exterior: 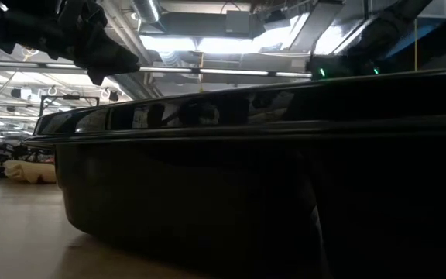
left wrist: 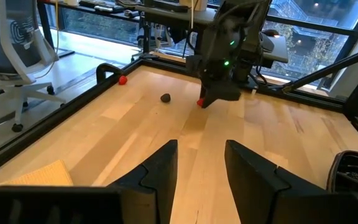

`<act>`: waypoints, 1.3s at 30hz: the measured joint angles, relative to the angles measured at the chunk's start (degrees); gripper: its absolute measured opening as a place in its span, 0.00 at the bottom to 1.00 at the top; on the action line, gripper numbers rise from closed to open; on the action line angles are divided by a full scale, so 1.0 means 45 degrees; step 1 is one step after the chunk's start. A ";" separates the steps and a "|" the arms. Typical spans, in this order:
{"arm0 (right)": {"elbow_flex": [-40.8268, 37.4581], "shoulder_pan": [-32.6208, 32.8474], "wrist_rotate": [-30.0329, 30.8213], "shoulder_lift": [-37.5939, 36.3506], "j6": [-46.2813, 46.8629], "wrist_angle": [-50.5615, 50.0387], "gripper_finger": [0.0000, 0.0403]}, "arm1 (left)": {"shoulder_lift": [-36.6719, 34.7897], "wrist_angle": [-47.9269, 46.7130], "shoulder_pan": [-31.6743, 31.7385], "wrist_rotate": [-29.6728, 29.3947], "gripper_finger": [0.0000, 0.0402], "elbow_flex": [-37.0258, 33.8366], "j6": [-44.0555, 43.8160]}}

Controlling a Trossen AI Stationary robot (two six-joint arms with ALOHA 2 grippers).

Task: Pick and placing Produce into tupperware
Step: Put the bottom red raspberry into the black container

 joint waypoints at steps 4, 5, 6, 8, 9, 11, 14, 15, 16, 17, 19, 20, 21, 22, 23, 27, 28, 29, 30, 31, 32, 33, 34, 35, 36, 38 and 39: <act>0.1239 0.0626 -0.0080 -0.0015 -0.0241 0.0091 0.24 | 0.0000 -0.0003 0.0000 0.0000 0.31 0.0000 0.0005; 0.1595 0.0822 -0.0052 -0.0015 -0.0365 0.0033 0.24 | 0.0000 -0.0005 -0.0001 0.0000 0.31 0.0000 0.0006; 0.2025 0.1052 -0.0020 -0.0015 -0.0470 0.0030 0.24 | -0.0002 -0.0002 -0.0004 0.0000 0.31 0.0000 0.0007; 0.2961 0.1583 -0.0033 -0.0033 -0.0731 0.0031 0.24 | 0.0000 -0.0005 -0.0004 0.0000 0.31 0.0000 0.0005; 0.3462 0.1876 -0.0077 -0.0039 -0.0910 -0.0048 0.24 | 0.0000 0.0000 0.0000 0.0000 0.31 0.0000 0.0005; 0.4482 0.2487 -0.0117 -0.0039 -0.1339 -0.0106 0.24 | 0.0000 -0.0005 0.0000 -0.0002 0.31 0.0000 0.0009; 0.6084 0.3502 -0.0093 -0.0044 -0.1780 -0.0039 0.24 | 0.0000 -0.0004 0.0000 -0.0001 0.31 0.0000 0.0010; 0.6583 0.3875 -0.0110 -0.0044 -0.1861 -0.0046 0.24 | 0.0000 -0.0005 0.0000 -0.0003 0.31 0.0000 0.0010; 0.7041 0.4220 -0.0108 -0.0044 -0.1993 -0.0034 0.24 | 0.0000 -0.0002 0.0000 -0.0002 0.31 0.0000 0.0010; 0.7494 0.4590 -0.0112 -0.0044 -0.2143 -0.0038 0.24 | -0.0002 -0.0001 -0.0003 0.0000 0.31 0.0000 0.0010; 0.8184 0.5272 -0.0037 -0.0066 -0.2452 0.0134 0.24 | 0.0000 -0.0004 -0.0004 -0.0001 0.31 0.0000 0.0010; 0.8443 0.5628 0.0031 -0.0069 -0.2646 0.0296 0.24 | -0.0005 0.0000 0.0000 0.0000 0.31 0.0000 0.0010; 0.8604 0.5984 0.0106 -0.0073 -0.2892 0.0611 0.24 | 0.0000 -0.0004 0.0000 -0.0005 0.31 0.0000 0.0010; 0.8695 0.6328 0.0171 -0.0073 -0.3188 0.0967 0.24 | 0.0000 -0.0005 0.0000 0.0000 0.31 0.0000 0.0010; 0.8710 0.6677 0.0207 -0.0073 -0.3474 0.1411 0.24 | 0.0000 0.0000 0.0000 -0.0005 0.31 0.0000 0.0010; 0.8643 0.7904 0.0328 -0.0011 -0.4312 0.2449 0.24 | 0.0000 0.0000 -0.0005 0.0000 0.31 0.0000 0.0010; 0.8643 0.8188 0.0505 0.0075 -0.4516 0.2464 0.24 | 0.0000 0.0000 0.0000 0.0000 0.31 0.0000 0.0015; 0.8637 0.8435 0.0672 0.0192 -0.4730 0.2433 0.24 | 0.0000 0.0000 -0.0004 -0.0005 0.31 0.0000 0.0015; 0.8623 0.8670 0.0723 0.0343 -0.4867 0.2429 0.24 | -0.0004 -0.0004 -0.0001 -0.0005 0.31 0.0000 0.0015; 0.8623 0.8865 0.0800 0.0547 -0.5013 0.2456 0.24 | -0.0005 -0.0003 0.0000 -0.0005 0.31 0.0000 0.0015; 0.8623 0.9046 0.0860 0.0752 -0.5117 0.2505 0.24 | 0.0000 -0.0005 -0.0003 -0.0005 0.31 0.0000 0.0015; 0.8623 0.9197 0.0874 0.0984 -0.5140 0.2527 0.24 | -0.0002 -0.0003 -0.0002 -0.0005 0.31 0.0000 0.0015; 0.8623 0.9307 0.0876 0.1239 -0.5145 0.2521 0.24 | -0.0005 0.0000 0.0000 -0.0005 0.31 0.0000 0.0015; 0.8623 0.9398 0.0870 0.1522 -0.5129 0.2521 0.24 | -0.0002 -0.0005 -0.0001 -0.0005 0.31 0.0000 0.0015; 0.8623 0.9460 0.0842 0.1810 -0.5119 0.2512 0.24 | 0.0000 -0.0005 -0.0003 -0.0005 0.31 0.0000 0.0015; 0.8609 0.9522 0.0774 0.2373 -0.5061 0.2478 0.24 | -0.0005 -0.0005 0.0000 -0.0005 0.31 0.0000 0.0015; 0.8613 0.9532 0.0707 0.2637 -0.4968 0.2482 0.24 | 0.0000 -0.0010 0.0000 -0.0010 0.31 0.0000 0.0015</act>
